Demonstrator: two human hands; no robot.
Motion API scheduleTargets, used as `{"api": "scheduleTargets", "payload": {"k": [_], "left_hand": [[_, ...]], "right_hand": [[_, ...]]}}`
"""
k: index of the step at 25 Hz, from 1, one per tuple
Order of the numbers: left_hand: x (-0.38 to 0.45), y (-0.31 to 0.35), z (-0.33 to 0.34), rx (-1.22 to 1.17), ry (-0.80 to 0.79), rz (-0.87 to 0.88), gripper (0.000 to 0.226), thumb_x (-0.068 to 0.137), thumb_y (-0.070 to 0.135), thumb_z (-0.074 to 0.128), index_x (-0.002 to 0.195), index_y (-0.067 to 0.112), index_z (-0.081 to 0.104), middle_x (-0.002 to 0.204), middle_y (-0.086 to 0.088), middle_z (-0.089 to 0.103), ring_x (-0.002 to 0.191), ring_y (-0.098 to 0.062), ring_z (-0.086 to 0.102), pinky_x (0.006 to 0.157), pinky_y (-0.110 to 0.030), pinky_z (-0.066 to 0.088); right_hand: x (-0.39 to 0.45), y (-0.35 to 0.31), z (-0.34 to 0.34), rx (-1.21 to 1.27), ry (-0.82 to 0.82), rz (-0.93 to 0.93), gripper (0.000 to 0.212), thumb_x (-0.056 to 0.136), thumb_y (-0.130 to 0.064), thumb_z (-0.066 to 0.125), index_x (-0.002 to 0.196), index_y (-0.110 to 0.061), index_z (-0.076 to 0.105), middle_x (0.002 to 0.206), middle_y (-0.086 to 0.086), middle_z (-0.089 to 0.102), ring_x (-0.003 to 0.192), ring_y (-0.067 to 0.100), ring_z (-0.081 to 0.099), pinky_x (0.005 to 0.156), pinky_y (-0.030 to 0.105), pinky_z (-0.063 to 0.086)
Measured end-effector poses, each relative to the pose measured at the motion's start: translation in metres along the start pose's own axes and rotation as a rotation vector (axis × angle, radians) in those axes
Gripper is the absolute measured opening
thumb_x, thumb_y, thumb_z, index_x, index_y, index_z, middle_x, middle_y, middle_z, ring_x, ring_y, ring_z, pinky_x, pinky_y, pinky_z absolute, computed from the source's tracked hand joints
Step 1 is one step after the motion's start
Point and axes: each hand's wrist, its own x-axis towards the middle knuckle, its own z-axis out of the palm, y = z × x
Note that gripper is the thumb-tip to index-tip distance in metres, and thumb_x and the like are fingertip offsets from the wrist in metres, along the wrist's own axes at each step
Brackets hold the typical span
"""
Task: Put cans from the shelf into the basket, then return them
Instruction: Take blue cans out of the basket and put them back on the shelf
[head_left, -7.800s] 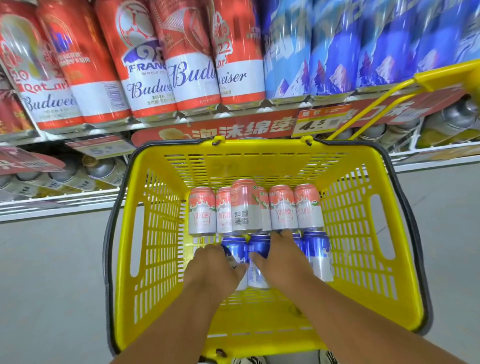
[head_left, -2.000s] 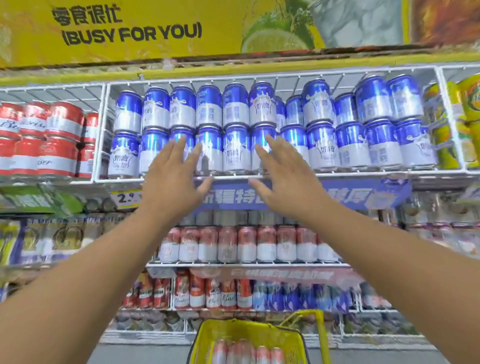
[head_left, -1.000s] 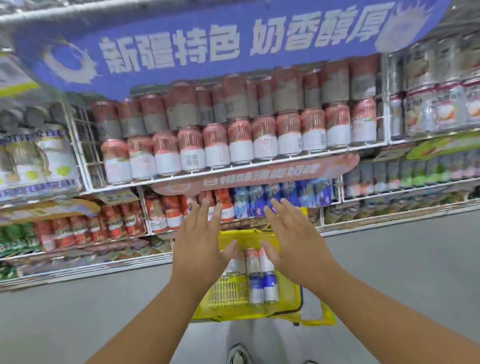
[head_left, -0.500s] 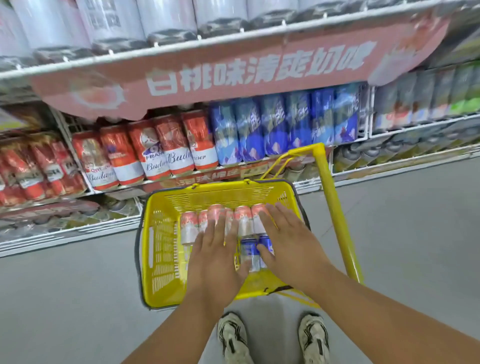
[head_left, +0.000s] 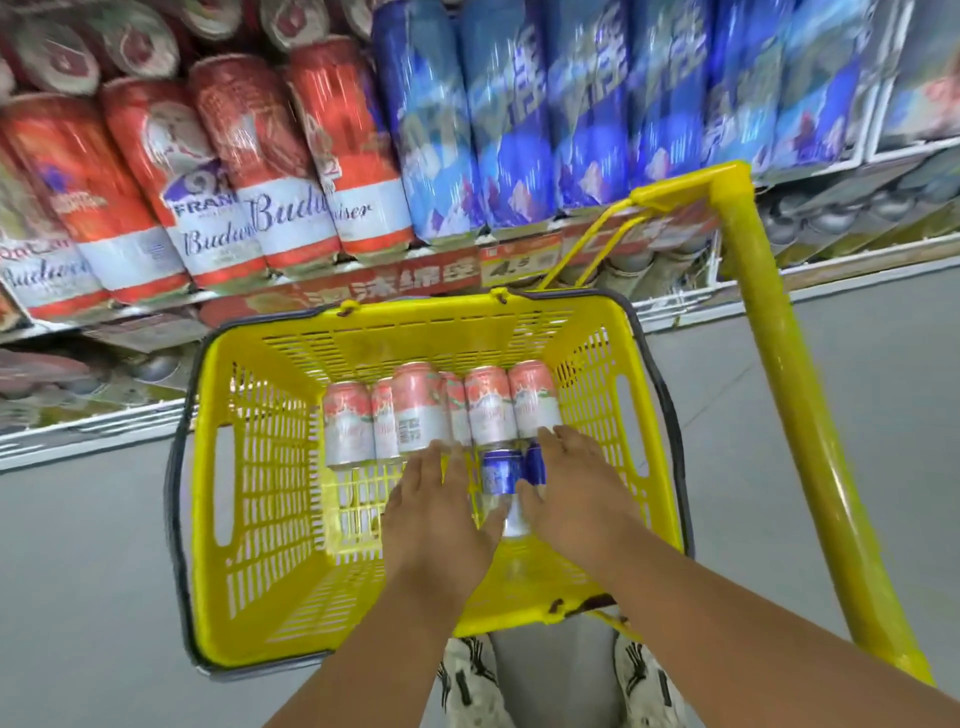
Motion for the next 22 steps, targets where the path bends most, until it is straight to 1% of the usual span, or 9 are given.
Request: {"api": "scheduleTargets", "payload": {"k": [2, 5, 7, 9, 12, 16, 18, 20, 22], "left_hand": [[0.013, 0.003, 0.01, 0.007, -0.02, 0.003, 0.081, 0.091, 0.065, 0.046, 0.156, 0.021, 0.026, 0.163, -0.002, 0.023, 0.147, -0.025, 0.027, 0.113, -0.038, 0.038], [0.022, 0.017, 0.026, -0.067, 0.026, 0.042, 0.063, 0.088, 0.057, 0.055, 0.138, 0.02, 0.05, 0.136, -0.001, 0.05, 0.126, -0.022, 0.05, 0.093, -0.036, 0.049], [0.027, 0.025, 0.039, -0.202, -0.047, -0.081, 0.06, 0.086, 0.059, 0.06, 0.13, 0.019, 0.055, 0.125, -0.001, 0.054, 0.118, -0.023, 0.054, 0.087, -0.036, 0.051], [0.036, 0.024, 0.055, -0.35, -0.169, -0.295, 0.068, 0.081, 0.059, 0.068, 0.129, 0.012, 0.054, 0.123, -0.007, 0.053, 0.118, -0.028, 0.054, 0.089, -0.037, 0.05], [0.051, 0.022, 0.07, -0.556, -0.299, -0.51, 0.068, 0.074, 0.054, 0.079, 0.118, 0.008, 0.056, 0.102, 0.0, 0.054, 0.099, -0.023, 0.06, 0.079, -0.032, 0.051], [0.063, 0.027, 0.087, -0.715, -0.385, -0.548, 0.034, 0.075, 0.035, 0.083, 0.081, 0.023, 0.052, 0.09, 0.001, 0.066, 0.076, -0.016, 0.059, 0.068, -0.027, 0.048], [0.067, 0.023, 0.091, -0.711, -0.362, -0.559, 0.033, 0.074, 0.035, 0.083, 0.082, 0.021, 0.054, 0.087, 0.0, 0.066, 0.068, -0.012, 0.057, 0.06, -0.027, 0.049], [0.066, 0.016, 0.089, -0.706, -0.353, -0.574, 0.041, 0.071, 0.039, 0.086, 0.088, 0.019, 0.054, 0.086, 0.003, 0.063, 0.064, -0.007, 0.053, 0.049, -0.023, 0.038], [0.065, 0.006, 0.089, -0.703, -0.341, -0.574, 0.045, 0.07, 0.042, 0.087, 0.093, 0.018, 0.058, 0.085, 0.005, 0.062, 0.065, -0.006, 0.054, 0.048, -0.02, 0.035]], "right_hand": [[0.018, 0.007, 0.011, 0.125, -0.018, 0.125, 0.062, 0.09, -0.042, 0.057, 0.143, -0.011, 0.044, 0.139, 0.01, 0.047, 0.129, 0.029, 0.044, 0.105, 0.038, 0.043], [0.038, 0.017, 0.023, 0.322, -0.025, 0.317, 0.033, 0.087, -0.037, 0.059, 0.108, -0.012, 0.057, 0.109, 0.005, 0.057, 0.108, 0.028, 0.059, 0.082, 0.029, 0.046], [0.047, 0.022, 0.025, 0.391, -0.067, 0.437, 0.019, 0.091, -0.03, 0.061, 0.094, -0.014, 0.053, 0.095, 0.005, 0.055, 0.101, 0.029, 0.062, 0.069, 0.023, 0.038], [0.056, 0.023, 0.03, 0.389, -0.134, 0.506, 0.015, 0.093, -0.025, 0.06, 0.093, -0.011, 0.062, 0.096, 0.011, 0.064, 0.101, 0.028, 0.064, 0.062, 0.021, 0.034], [0.068, 0.021, 0.042, 0.328, -0.157, 0.566, 0.011, 0.09, -0.019, 0.061, 0.095, -0.011, 0.067, 0.107, 0.01, 0.07, 0.102, 0.027, 0.066, 0.066, 0.022, 0.038], [0.084, 0.017, 0.061, 0.206, -0.129, 0.564, 0.021, 0.089, -0.024, 0.062, 0.106, -0.014, 0.07, 0.114, 0.006, 0.07, 0.106, 0.023, 0.067, 0.07, 0.022, 0.04], [0.086, 0.017, 0.067, 0.162, -0.125, 0.562, 0.023, 0.09, -0.026, 0.063, 0.108, -0.014, 0.07, 0.116, 0.006, 0.07, 0.107, 0.023, 0.067, 0.072, 0.023, 0.044], [0.083, 0.017, 0.069, 0.175, -0.106, 0.575, 0.028, 0.086, -0.029, 0.07, 0.11, -0.014, 0.07, 0.115, 0.006, 0.07, 0.106, 0.024, 0.067, 0.075, 0.025, 0.048], [0.082, 0.019, 0.071, 0.261, -0.07, 0.601, 0.037, 0.078, -0.032, 0.08, 0.107, -0.013, 0.071, 0.11, 0.006, 0.072, 0.101, 0.025, 0.069, 0.071, 0.027, 0.05]]}}
